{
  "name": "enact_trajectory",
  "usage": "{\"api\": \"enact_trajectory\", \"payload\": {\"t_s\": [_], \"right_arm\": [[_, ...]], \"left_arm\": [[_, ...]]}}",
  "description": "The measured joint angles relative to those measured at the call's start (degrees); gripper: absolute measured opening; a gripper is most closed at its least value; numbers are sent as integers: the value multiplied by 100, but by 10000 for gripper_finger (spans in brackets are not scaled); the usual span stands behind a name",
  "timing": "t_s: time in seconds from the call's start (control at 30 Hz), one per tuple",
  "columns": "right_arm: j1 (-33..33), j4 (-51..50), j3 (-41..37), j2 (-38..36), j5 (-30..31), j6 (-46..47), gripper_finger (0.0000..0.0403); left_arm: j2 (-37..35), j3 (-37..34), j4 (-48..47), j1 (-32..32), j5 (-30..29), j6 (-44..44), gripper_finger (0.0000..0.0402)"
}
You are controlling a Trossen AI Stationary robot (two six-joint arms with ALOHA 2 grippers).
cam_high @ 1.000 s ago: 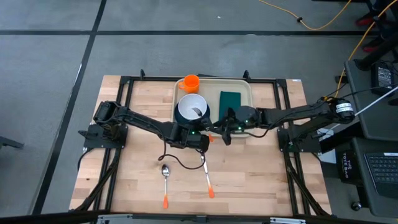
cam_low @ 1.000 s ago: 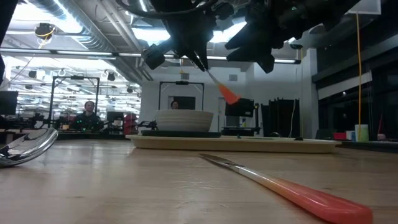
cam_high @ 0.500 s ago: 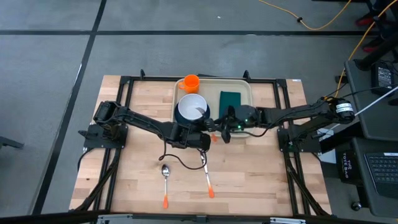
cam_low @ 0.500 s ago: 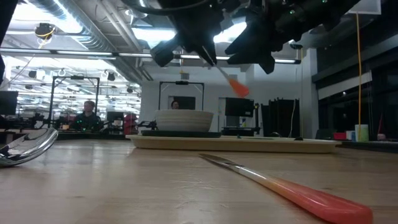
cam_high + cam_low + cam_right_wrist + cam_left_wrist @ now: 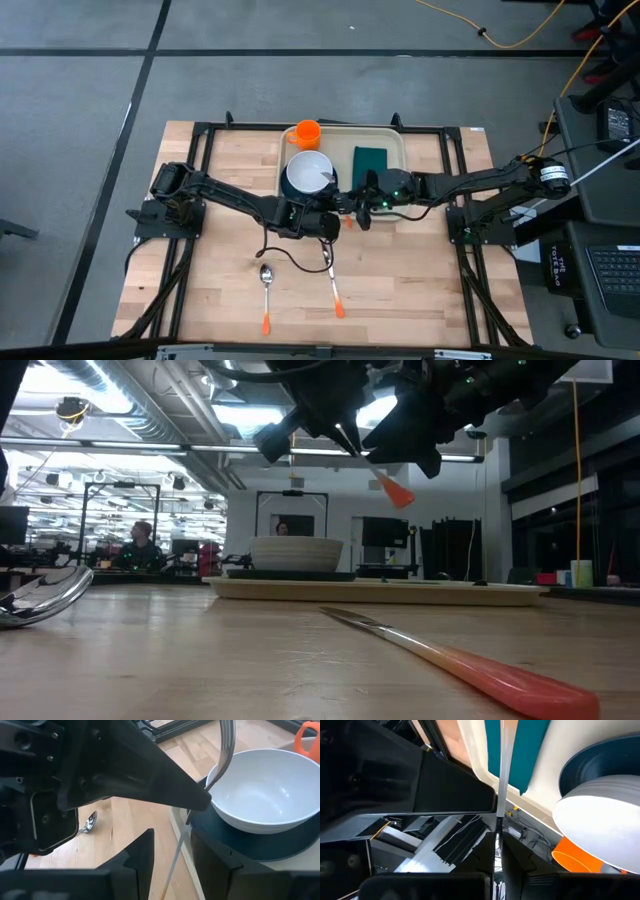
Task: Set up tray
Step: Put the orange fork on top of the napkin to the right of the green plate on the gray serving tray
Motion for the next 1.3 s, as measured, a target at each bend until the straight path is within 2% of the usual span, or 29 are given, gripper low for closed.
{"api": "enact_trajectory", "payload": {"t_s": [0.83, 1.3], "right_arm": [[-2, 0, -2, 0, 1, -7, 128], [-4, -27, -9, 0, 8, -151, 12]], "left_arm": [[4, 0, 486, -118, 30, 411, 8], [4, 0, 511, -116, 100, 453, 8]]}}
